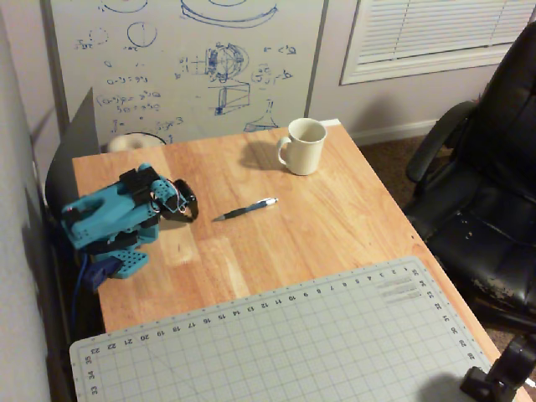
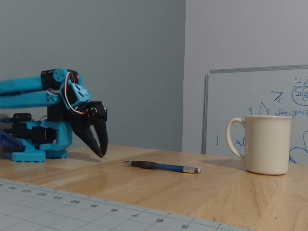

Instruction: Touch the pen.

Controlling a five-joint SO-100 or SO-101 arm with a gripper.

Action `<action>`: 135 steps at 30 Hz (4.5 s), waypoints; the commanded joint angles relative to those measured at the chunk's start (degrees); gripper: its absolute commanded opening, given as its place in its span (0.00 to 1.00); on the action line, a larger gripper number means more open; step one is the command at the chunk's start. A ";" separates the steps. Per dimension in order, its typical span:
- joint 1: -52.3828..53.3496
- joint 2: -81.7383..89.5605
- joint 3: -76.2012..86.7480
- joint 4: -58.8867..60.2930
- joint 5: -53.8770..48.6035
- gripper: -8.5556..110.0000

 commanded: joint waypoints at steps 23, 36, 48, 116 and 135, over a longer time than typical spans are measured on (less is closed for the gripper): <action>0.00 2.29 -8.00 -0.70 -0.18 0.08; -3.69 -41.40 -46.76 -0.88 -0.09 0.08; 0.09 -87.80 -83.50 -0.88 -0.26 0.08; 2.20 -119.36 -97.56 -0.26 -0.18 0.08; 2.29 -119.36 -97.56 -0.26 -0.18 0.08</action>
